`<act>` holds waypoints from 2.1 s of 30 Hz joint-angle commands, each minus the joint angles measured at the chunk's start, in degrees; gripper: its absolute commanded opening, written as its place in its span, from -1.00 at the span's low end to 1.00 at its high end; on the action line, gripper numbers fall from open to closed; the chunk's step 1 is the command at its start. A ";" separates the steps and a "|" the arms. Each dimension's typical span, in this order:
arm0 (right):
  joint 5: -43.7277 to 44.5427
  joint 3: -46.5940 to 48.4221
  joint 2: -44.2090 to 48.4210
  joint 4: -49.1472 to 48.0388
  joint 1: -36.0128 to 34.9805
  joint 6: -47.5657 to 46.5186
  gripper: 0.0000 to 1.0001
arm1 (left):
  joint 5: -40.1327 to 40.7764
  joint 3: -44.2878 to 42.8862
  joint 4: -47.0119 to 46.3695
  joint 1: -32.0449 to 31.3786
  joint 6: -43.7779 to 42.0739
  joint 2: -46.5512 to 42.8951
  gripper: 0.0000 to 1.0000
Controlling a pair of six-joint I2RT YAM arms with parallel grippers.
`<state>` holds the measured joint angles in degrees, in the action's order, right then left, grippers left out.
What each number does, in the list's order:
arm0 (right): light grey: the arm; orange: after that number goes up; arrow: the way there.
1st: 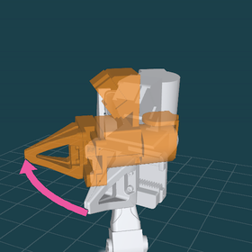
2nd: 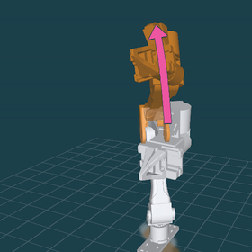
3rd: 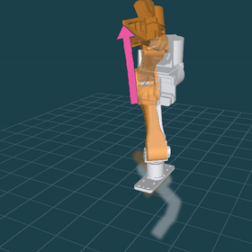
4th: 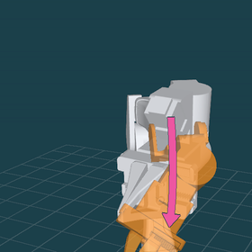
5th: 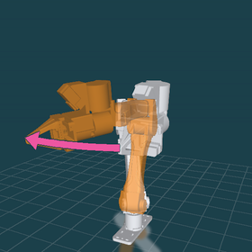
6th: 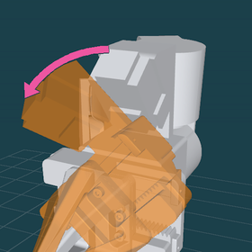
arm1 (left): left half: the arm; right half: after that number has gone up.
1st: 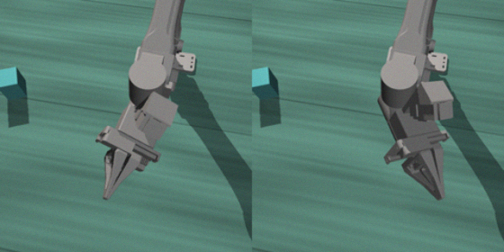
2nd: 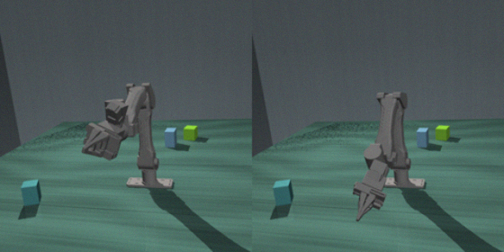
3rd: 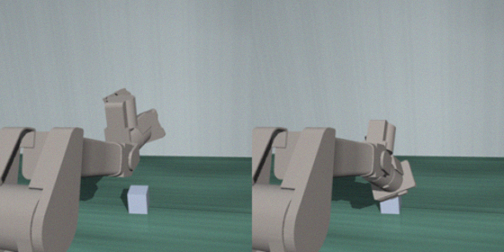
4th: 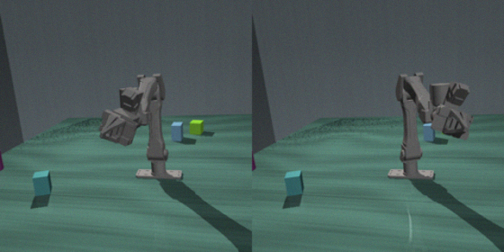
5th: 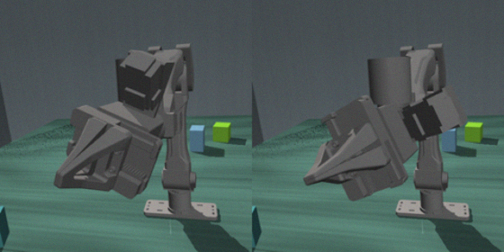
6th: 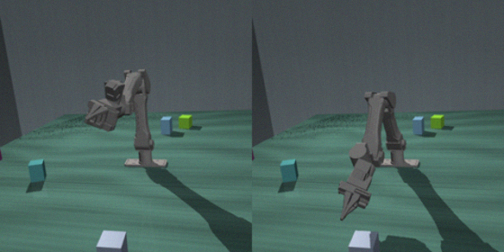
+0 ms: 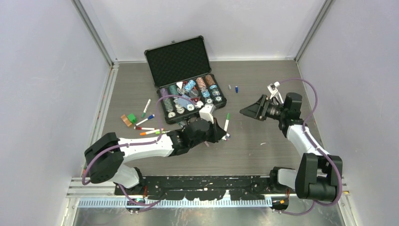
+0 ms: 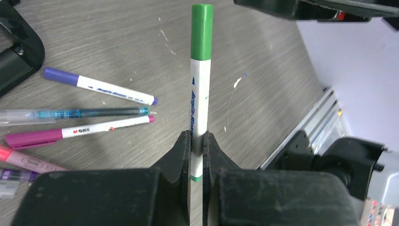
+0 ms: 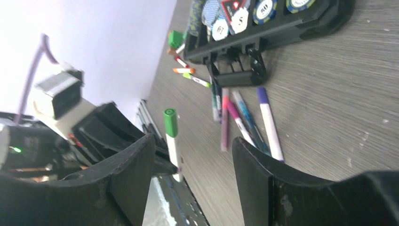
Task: Open the pen caps
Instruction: Pick up the pen from the center of the board, then open the pen cap from the pen.
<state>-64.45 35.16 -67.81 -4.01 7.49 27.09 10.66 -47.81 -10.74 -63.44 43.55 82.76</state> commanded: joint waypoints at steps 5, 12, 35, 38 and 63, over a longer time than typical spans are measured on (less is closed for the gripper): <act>3.21 -0.04 -0.70 -22.12 -7.43 19.57 0.20 | 7.62 3.29 -20.83 0.32 9.60 -0.23 -1.00; 2.14 0.39 -3.01 -22.20 -11.95 19.19 0.04 | 9.35 3.37 -23.92 0.30 10.03 0.69 -1.00; -0.15 1.19 -3.67 -22.84 -16.58 17.23 -0.91 | 12.30 3.52 -25.12 0.28 10.69 0.82 -1.00; -0.05 1.49 -2.94 -21.99 -16.57 15.80 -0.99 | 10.23 3.64 -25.32 0.30 10.90 0.80 -0.61; -3.81 8.85 -2.65 7.18 -17.18 -9.43 -0.99 | -11.26 2.93 -32.71 11.69 13.86 -1.66 0.25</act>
<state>-66.87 42.02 -70.74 -3.46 -8.91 22.24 0.12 -41.15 -33.19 -53.08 57.69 81.71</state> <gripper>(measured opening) 0.161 0.630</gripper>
